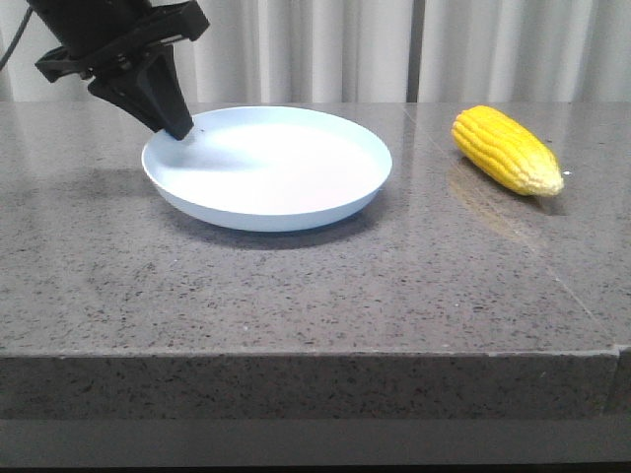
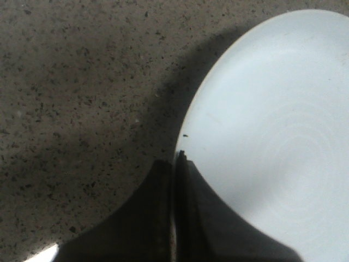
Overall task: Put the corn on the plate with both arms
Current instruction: 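Drag the plate toward the table center with the left gripper, then lift away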
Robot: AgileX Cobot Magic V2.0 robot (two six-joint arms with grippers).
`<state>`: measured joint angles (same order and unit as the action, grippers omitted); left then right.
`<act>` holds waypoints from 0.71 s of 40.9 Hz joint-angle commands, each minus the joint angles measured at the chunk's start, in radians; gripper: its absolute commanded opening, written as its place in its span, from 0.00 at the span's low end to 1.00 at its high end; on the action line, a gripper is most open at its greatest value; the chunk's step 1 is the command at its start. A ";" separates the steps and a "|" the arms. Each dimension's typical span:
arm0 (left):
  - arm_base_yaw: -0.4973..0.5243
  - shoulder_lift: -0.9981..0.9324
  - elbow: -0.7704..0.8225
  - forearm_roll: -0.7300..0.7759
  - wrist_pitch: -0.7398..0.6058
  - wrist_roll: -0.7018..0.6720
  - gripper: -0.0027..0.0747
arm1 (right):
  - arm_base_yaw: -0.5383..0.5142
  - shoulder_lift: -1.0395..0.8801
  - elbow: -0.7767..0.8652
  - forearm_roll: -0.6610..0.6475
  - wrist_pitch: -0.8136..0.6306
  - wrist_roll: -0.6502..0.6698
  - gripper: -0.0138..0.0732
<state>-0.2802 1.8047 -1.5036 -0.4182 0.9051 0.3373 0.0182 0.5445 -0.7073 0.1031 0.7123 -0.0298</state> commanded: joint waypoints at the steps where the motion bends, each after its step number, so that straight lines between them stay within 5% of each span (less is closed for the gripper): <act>1: -0.008 -0.026 -0.032 -0.034 -0.039 -0.001 0.01 | -0.001 0.011 -0.025 -0.004 -0.079 -0.006 0.74; 11: -0.008 0.003 -0.032 -0.036 -0.027 -0.013 0.05 | -0.001 0.011 -0.025 -0.004 -0.079 -0.006 0.74; 22: -0.006 -0.003 -0.032 -0.018 -0.029 -0.013 0.55 | -0.001 0.011 -0.025 -0.004 -0.079 -0.006 0.74; 29: -0.008 -0.063 -0.032 0.071 -0.030 -0.013 0.58 | -0.001 0.011 -0.025 -0.004 -0.079 -0.006 0.74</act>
<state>-0.2802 1.8371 -1.5036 -0.3620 0.8982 0.3353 0.0182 0.5445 -0.7073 0.1031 0.7123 -0.0298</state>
